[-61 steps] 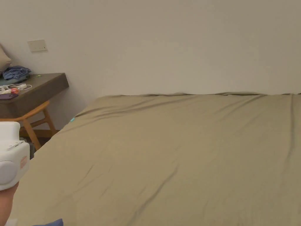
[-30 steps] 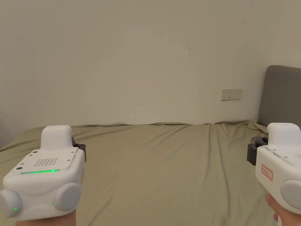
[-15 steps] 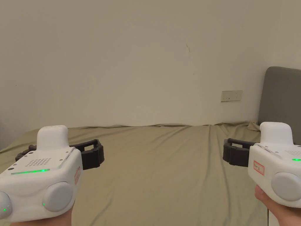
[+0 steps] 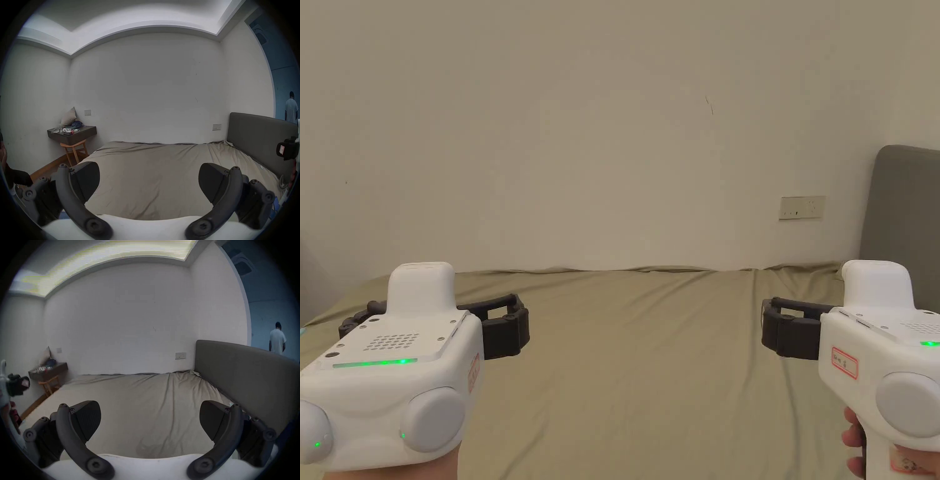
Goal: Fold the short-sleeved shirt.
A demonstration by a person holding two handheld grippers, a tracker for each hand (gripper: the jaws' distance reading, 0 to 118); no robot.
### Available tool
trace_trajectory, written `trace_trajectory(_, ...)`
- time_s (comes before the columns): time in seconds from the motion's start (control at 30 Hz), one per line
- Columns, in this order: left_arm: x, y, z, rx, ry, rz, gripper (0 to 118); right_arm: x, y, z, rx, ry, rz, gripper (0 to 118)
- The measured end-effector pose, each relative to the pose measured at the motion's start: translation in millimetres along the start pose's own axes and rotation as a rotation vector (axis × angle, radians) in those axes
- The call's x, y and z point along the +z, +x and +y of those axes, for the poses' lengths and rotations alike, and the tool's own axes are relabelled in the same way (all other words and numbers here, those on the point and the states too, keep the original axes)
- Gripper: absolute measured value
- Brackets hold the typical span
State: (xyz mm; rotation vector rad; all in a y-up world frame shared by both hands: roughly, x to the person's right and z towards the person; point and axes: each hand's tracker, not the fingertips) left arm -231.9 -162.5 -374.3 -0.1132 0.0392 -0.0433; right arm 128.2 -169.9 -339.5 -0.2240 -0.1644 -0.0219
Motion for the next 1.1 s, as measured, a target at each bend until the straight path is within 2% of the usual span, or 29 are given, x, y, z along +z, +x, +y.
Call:
trace_trajectory(0.13, 1, 1, 1, -0.003, -0.021, -0.005, 118, -1, -12, 1, 0.066, -0.044, -0.037, 118)
trace_trajectory(0.33, 1, 0, 0, 0.015, -0.037, -0.016, 118, 2, -17, -1, 0.069, -0.028, -0.006, 118)
trace_trajectory(0.4, -1, 1, -1, 0.009, -0.039, -0.02, 118, 4, -19, -2, 0.087, -0.001, -0.075, 118)
trace_trajectory(0.43, -1, 2, -1, 0.007, -0.04, -0.021, 118, 2, -20, -1, 0.088, -0.006, -0.066, 118)
trace_trajectory(0.53, 1, 2, 0, 0.01, -0.036, -0.024, 118, 5, -18, -1, 0.061, -0.008, -0.074, 118)
trace_trajectory(0.67, 2, 2, 2, 0.004, -0.032, -0.023, 118, 13, -15, 1, 0.069, 0.02, 0.019, 118)
trace_trajectory(0.9, 5, 2, 4, 0.018, -0.027, -0.035, 118, 13, -12, 5, 0.018, 0.022, 0.01, 118)
trace_trajectory(1.1, 7, 3, 7, 0.011, -0.02, -0.032, 118, 12, -10, 6, 0.004, 0.025, 0.006, 118)
